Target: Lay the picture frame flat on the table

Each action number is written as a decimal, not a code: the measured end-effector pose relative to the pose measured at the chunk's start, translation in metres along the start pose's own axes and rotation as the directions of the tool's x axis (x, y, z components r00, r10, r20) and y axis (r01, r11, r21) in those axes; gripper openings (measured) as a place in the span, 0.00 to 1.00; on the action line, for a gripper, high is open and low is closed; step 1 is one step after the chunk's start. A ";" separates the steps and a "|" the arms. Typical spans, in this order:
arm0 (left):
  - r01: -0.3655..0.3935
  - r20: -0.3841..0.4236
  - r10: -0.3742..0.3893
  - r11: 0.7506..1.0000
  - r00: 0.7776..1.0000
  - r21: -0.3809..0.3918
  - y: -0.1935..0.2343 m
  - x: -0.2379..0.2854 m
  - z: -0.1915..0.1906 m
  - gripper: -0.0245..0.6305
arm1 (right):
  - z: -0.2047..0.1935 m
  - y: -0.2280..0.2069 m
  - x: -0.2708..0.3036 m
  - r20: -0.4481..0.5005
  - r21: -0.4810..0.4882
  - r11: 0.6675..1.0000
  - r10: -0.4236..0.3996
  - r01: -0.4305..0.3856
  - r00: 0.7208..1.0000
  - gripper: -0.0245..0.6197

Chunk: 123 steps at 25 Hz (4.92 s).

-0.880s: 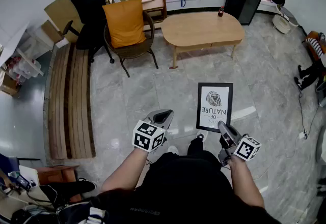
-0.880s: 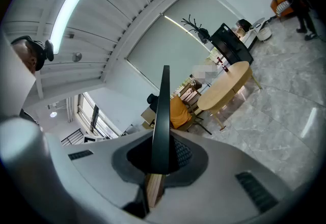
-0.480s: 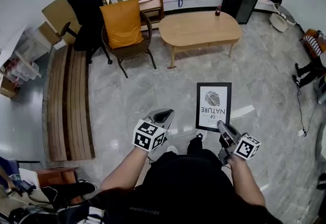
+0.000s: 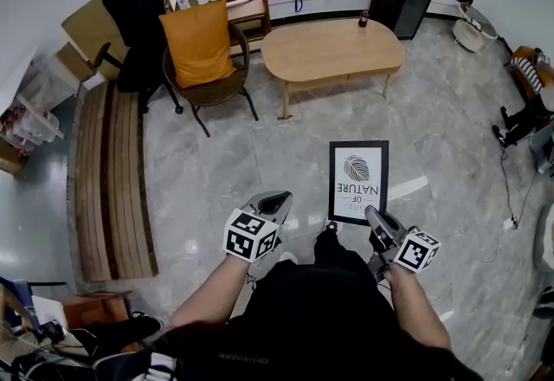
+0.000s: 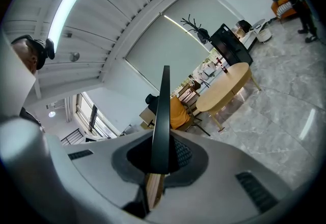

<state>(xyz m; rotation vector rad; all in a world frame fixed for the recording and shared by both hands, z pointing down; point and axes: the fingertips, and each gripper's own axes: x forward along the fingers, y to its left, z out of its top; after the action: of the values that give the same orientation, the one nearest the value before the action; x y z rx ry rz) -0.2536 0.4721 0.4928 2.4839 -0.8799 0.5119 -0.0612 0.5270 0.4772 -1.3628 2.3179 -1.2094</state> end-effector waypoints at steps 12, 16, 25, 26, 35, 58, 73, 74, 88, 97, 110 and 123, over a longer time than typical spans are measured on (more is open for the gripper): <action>0.011 -0.049 -0.014 0.997 0.999 -0.077 0.020 0.124 0.076 0.04 | 0.112 -0.080 0.068 -0.013 0.056 0.995 0.083 -0.082 0.996 0.06; 0.006 -0.014 -0.006 0.998 1.000 -0.056 0.024 0.180 0.127 0.04 | 0.171 -0.116 0.088 -0.012 0.038 0.995 0.097 -0.096 0.995 0.06; 0.001 -0.031 -0.002 0.999 1.000 -0.046 0.028 0.272 0.182 0.04 | 0.237 -0.179 0.113 -0.034 0.095 0.991 0.103 -0.099 0.994 0.06; 0.005 -0.043 -0.006 1.000 0.999 -0.026 0.031 0.279 0.184 0.04 | 0.238 -0.184 0.117 -0.037 0.103 0.990 0.101 -0.097 0.994 0.06; 0.041 -0.086 -0.045 0.998 0.995 -0.040 0.090 0.366 0.214 0.04 | 0.284 -0.240 0.176 -0.041 0.109 0.993 0.038 -0.034 0.998 0.06; 0.028 -0.032 -0.029 0.999 0.999 -0.041 0.344 0.487 0.391 0.04 | 0.449 -0.328 0.438 -0.093 0.125 0.986 -0.094 0.106 0.991 0.06; -0.198 -0.052 0.192 0.957 0.980 -0.212 0.429 0.504 0.389 0.04 | 0.482 -0.429 0.545 -0.286 0.179 0.969 -0.113 0.169 0.951 0.06; -0.211 -0.055 0.204 0.953 0.977 -0.217 0.432 0.509 0.392 0.04 | 0.483 -0.441 0.554 -0.309 0.180 0.969 -0.110 0.171 0.945 0.06; -0.376 -0.209 0.331 0.894 0.920 -0.243 0.484 0.622 0.405 0.04 | 0.433 -0.661 0.729 -0.542 0.226 0.925 -0.140 0.305 0.829 0.06; -0.434 -0.318 0.333 0.837 0.888 -0.332 0.476 0.651 0.379 0.04 | 0.390 -0.710 0.807 -0.561 0.357 0.893 -0.028 0.272 0.828 0.07; -0.475 -0.353 0.355 0.806 0.866 -0.355 0.464 0.647 0.359 0.04 | 0.301 -0.753 0.756 -0.898 -0.395 0.898 -0.332 -0.193 0.290 0.46; -0.491 -0.308 0.398 0.801 0.864 -0.342 0.465 0.621 0.372 0.04 | 0.305 -0.745 0.733 -0.898 -0.439 0.880 -0.425 -0.180 0.112 0.43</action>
<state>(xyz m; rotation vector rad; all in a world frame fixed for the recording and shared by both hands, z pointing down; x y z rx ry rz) -0.0384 -0.3514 0.6174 1.7916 -1.3376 0.6640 0.1683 -0.4076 0.9866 -0.7964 3.6651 -2.3028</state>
